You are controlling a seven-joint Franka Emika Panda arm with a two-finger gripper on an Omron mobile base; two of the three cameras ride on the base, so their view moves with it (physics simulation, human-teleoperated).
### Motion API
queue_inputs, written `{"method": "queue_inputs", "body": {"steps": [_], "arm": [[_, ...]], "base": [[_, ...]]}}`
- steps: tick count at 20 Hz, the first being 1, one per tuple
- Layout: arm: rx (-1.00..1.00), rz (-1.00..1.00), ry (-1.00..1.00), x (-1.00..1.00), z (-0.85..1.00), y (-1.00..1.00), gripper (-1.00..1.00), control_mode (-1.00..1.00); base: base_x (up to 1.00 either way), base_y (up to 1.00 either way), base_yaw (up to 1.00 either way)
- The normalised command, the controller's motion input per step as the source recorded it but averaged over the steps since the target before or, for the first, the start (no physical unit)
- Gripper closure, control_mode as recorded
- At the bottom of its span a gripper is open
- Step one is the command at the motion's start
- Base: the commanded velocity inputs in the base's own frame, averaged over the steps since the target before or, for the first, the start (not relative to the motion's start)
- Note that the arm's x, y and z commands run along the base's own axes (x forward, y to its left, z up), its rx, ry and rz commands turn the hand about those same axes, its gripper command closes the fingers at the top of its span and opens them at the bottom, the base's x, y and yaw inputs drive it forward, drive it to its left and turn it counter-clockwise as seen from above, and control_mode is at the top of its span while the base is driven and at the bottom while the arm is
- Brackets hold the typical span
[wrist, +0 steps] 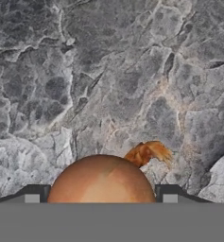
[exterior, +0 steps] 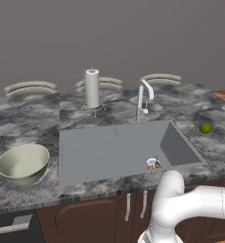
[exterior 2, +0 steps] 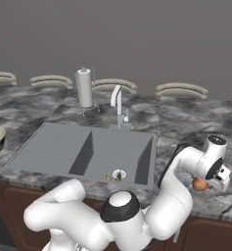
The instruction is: There is a mixed pile of frozen fruits and vegetables on the counter. Locate all the frozen vegetables and place the items in a bowl on the counter. Take all the frozen fruits and defrost them in a running sink.
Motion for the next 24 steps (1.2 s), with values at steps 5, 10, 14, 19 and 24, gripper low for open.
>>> {"method": "queue_inputs", "body": {"steps": [5, 10, 14, 19, 24], "arm": [[0.04, -0.18, 0.07, -0.10, -0.06, -0.09, 1.00, -1.00], [0.07, -0.08, 0.00, -0.04, 0.09, 0.07, 1.00, -1.00], [0.07, 0.00, 0.00, -0.09, 0.34, 0.32, 1.00, -1.00], [0.02, 0.00, -0.01, -0.18, 0.33, 0.42, 1.00, -1.00], [0.00, 0.00, -0.12, -0.45, 0.23, 0.43, 1.00, -1.00]], "base": [[0.00, 0.00, 0.00], [0.00, 0.00, 0.00], [0.00, 0.00, 0.00], [0.00, 0.00, 0.00], [0.00, 0.00, 0.00]]}}
